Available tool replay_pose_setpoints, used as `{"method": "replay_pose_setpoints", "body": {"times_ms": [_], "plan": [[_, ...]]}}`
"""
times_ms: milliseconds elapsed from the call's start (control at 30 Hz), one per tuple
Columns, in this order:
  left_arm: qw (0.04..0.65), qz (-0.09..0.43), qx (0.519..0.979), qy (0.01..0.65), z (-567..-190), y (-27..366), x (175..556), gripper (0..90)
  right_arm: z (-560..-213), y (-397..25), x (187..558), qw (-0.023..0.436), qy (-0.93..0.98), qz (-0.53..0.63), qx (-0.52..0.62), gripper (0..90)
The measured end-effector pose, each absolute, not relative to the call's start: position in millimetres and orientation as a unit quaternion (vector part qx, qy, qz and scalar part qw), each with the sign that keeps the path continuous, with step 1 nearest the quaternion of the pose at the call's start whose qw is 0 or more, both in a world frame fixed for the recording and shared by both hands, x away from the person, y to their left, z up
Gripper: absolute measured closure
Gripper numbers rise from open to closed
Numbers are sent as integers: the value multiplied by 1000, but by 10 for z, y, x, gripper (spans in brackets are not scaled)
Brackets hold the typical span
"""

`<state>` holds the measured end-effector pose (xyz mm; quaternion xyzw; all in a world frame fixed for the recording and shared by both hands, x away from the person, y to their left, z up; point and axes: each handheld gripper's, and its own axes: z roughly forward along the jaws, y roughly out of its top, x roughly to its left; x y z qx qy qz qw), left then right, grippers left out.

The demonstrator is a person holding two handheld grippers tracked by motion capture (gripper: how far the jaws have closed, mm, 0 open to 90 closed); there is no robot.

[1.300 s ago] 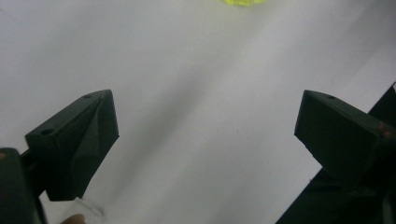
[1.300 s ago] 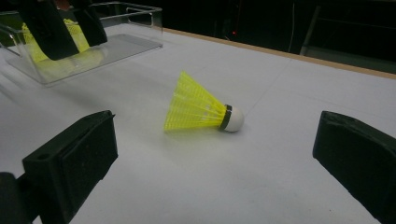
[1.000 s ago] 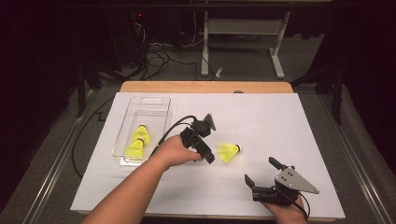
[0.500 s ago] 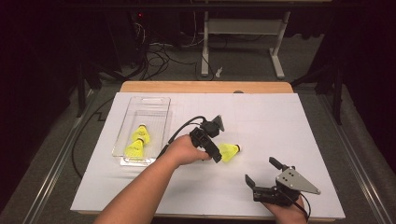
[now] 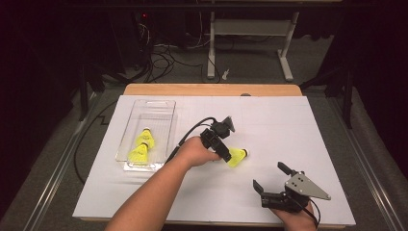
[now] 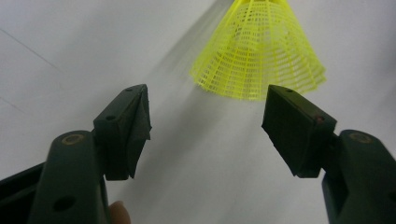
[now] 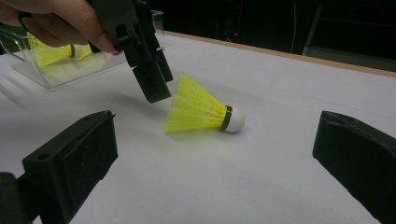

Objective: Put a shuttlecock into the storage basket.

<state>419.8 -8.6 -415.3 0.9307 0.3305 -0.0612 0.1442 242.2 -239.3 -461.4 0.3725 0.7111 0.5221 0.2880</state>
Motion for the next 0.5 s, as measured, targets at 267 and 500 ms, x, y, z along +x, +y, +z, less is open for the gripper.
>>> {"method": "replay_pose_setpoints", "body": {"times_ms": [267, 500], "plan": [[144, -51, 933, 324, -4196, -112, 4223, 434, -4614, -2395, 2422, 288, 711, 522, 372, 4], [154, -46, 935, 317, -4201, -158, 4228, 508, -4617, -2393, 2423, 287, 712, 522, 372, 5]]}}
